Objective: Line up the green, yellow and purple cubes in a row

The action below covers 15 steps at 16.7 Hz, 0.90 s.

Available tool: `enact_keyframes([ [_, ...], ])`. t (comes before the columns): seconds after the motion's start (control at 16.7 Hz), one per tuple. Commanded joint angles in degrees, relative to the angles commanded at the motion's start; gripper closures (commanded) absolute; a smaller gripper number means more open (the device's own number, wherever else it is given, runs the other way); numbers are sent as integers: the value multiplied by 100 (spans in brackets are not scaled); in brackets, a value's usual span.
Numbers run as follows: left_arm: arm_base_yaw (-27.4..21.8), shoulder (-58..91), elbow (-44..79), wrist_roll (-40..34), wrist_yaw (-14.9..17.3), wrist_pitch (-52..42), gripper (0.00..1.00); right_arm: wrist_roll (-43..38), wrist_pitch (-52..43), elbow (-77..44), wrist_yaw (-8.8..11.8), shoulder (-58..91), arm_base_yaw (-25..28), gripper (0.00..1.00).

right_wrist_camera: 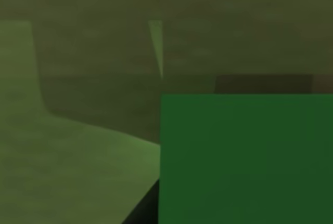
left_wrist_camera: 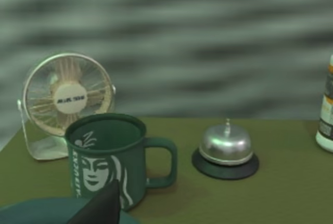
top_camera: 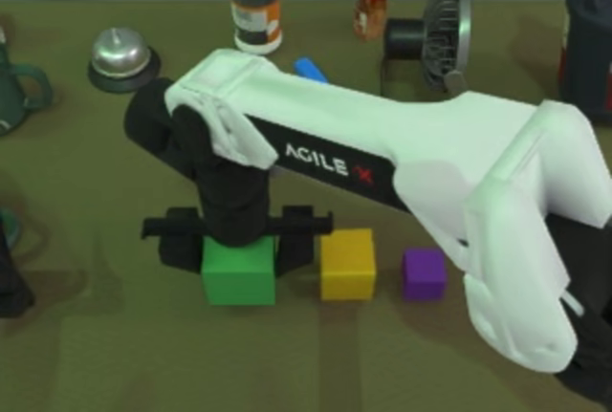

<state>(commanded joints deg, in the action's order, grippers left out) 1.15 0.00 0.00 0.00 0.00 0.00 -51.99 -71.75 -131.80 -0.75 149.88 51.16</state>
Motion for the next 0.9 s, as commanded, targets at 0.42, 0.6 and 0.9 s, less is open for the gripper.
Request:
enact_keyframes([
  [0.42, 0, 0, 0, 0, 0, 0, 0, 0, 0, 0, 0, 0, 0, 0],
  [0.6, 0, 0, 0, 0, 0, 0, 0, 0, 0, 0, 0, 0, 0, 0],
  [0.9, 0, 0, 0, 0, 0, 0, 0, 1, -18, -19, 0, 7, -13, 0],
])
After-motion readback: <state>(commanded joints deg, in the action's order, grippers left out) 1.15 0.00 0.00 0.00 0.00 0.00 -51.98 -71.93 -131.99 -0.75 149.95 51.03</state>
